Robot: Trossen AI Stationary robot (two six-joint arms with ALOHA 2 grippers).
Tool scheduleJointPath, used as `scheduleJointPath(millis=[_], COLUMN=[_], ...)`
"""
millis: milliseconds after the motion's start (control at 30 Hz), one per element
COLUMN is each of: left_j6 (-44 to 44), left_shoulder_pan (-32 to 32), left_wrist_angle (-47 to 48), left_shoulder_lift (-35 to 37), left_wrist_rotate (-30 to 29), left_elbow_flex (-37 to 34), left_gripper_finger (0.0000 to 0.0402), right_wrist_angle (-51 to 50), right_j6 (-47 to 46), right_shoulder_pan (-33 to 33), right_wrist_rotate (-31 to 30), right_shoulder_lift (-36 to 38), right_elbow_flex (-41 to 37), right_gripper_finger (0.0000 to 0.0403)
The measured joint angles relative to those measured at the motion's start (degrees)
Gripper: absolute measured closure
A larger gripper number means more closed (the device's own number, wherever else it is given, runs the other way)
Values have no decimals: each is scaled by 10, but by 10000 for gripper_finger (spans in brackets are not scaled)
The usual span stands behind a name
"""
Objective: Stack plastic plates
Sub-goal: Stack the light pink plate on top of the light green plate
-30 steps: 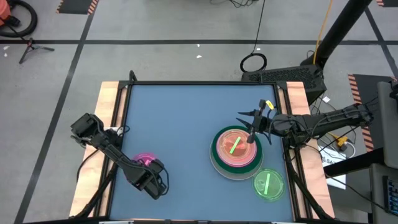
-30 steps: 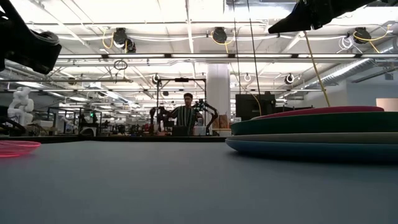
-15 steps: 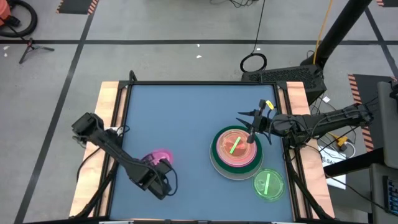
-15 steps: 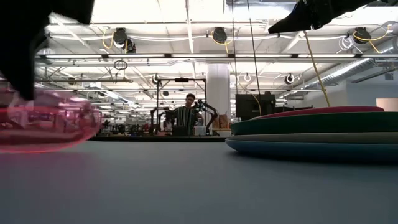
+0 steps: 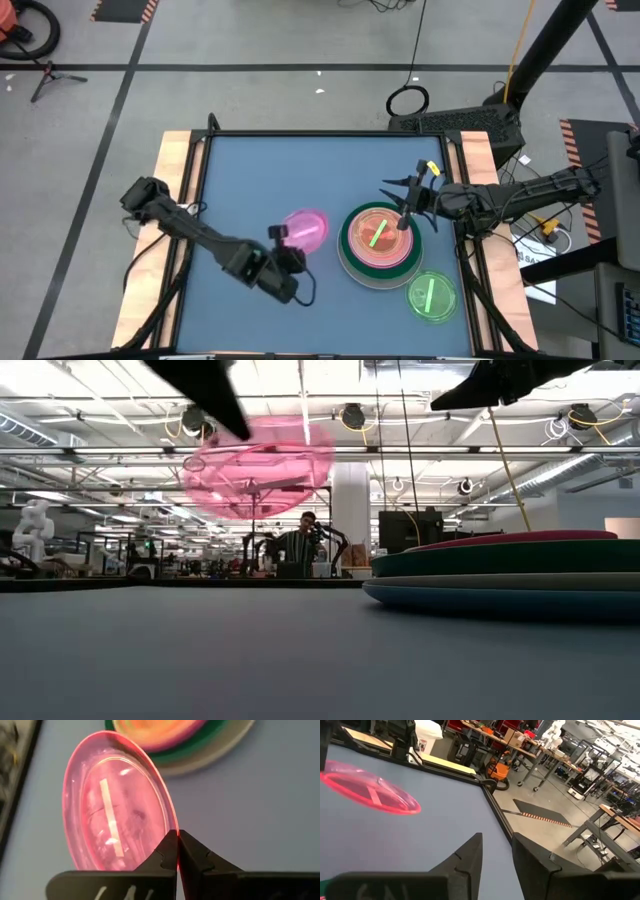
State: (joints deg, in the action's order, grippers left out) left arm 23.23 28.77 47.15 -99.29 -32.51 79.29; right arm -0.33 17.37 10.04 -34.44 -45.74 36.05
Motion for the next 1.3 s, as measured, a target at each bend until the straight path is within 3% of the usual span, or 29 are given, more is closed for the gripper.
scheduleJointPath(millis=[233,433,567,767,967,1300], left_j6=[-204,-294,-316,-342,-366,-346], left_shoulder_pan=[-61,-104,-123,-134,-145,-163], left_wrist_angle=[-166,-279,-333,-378,-467,-534], left_shoulder_lift=[0,-9,-28,-66,-112,-145], left_wrist_rotate=[-1,14,57,65,101,122], left_elbow_flex=[0,0,1,-1,-1,-1], left_gripper_finger=[398,398,398,398,398,398], right_wrist_angle=[11,13,22,102,93,86], right_j6=[15,28,38,44,29,33], right_shoulder_pan=[0,0,0,1,14,22], right_wrist_rotate=[0,0,0,1,4,17], right_shoulder_lift=[0,0,4,31,57,62], right_elbow_flex=[0,0,0,1,1,1], right_gripper_finger=[305,305,305,305,305,305])
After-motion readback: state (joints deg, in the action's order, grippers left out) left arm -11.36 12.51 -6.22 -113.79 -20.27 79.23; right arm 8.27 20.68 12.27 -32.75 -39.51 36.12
